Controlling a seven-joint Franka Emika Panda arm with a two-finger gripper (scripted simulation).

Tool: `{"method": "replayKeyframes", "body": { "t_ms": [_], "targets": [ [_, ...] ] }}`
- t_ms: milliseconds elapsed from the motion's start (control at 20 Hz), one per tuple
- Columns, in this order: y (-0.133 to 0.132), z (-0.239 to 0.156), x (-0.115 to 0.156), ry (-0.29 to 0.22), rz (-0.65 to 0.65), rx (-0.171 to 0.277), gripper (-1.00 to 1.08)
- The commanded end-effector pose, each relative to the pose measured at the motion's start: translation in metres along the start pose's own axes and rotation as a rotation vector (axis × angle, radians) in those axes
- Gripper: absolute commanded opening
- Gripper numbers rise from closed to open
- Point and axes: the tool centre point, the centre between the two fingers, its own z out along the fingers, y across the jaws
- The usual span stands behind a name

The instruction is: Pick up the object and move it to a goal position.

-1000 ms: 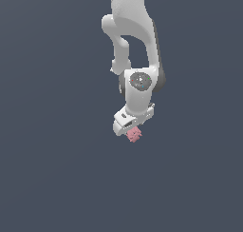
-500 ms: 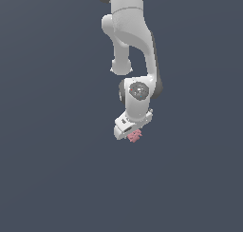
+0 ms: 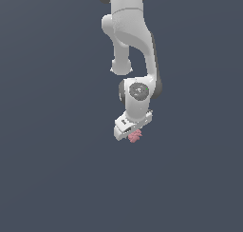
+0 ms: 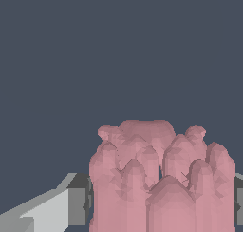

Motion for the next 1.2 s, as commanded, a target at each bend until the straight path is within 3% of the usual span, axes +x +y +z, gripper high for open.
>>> {"method": "replayKeyframes", "body": {
  "t_ms": [0, 550, 1150],
  "targets": [
    [-0.001, 0.001, 0.0, -0.001, -0.001, 0.001, -1.0],
    [-0.01, -0.031, 0.006, 0.0, 0.0, 0.0, -1.0],
    [-0.047, -0.144, 0.03, -0.001, -0.002, 0.0, -1.0]
  ]
}}
